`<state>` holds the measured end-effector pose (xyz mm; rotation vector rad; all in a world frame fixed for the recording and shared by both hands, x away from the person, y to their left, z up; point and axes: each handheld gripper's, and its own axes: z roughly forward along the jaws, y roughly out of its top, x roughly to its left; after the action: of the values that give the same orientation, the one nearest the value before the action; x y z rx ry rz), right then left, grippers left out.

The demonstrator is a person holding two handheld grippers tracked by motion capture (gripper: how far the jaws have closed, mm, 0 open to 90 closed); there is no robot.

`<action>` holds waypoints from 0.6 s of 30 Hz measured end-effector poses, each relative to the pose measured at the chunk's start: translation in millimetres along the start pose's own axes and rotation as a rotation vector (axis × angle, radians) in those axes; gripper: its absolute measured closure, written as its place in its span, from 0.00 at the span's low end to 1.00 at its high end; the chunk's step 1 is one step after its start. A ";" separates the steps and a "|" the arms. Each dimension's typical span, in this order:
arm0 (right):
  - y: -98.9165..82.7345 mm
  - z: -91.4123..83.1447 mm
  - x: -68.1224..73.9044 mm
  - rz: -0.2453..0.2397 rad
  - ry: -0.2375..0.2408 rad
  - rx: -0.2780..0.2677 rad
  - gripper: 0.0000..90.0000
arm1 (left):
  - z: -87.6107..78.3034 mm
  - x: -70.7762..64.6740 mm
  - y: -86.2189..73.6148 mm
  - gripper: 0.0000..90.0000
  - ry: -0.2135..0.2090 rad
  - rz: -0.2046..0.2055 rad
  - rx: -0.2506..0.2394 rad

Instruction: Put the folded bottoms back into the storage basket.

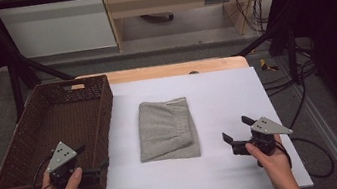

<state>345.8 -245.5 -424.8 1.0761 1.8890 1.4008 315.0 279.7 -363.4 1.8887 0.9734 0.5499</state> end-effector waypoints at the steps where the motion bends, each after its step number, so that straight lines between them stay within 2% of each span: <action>1: 0.0 0.0 0.0 0.000 0.000 0.000 0.07 | 0.0 0.0 0.0 0.05 0.000 0.000 0.000; 9: -0.2 1.7 3.0 -0.002 0.010 0.021 0.07 | -0.5 -2.9 1.7 0.05 0.001 0.005 -0.006; 13: 0.3 1.8 2.9 0.005 0.009 0.025 0.07 | 0.4 -6.4 3.3 0.06 0.022 0.025 -0.006; 18: 0.3 2.1 3.9 0.002 0.016 0.030 0.07 | 0.0 -6.3 3.7 0.06 0.022 0.015 -0.013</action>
<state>345.5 -241.0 -425.1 1.0839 1.9262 1.3903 312.7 273.6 -360.1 1.8834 0.9686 0.5856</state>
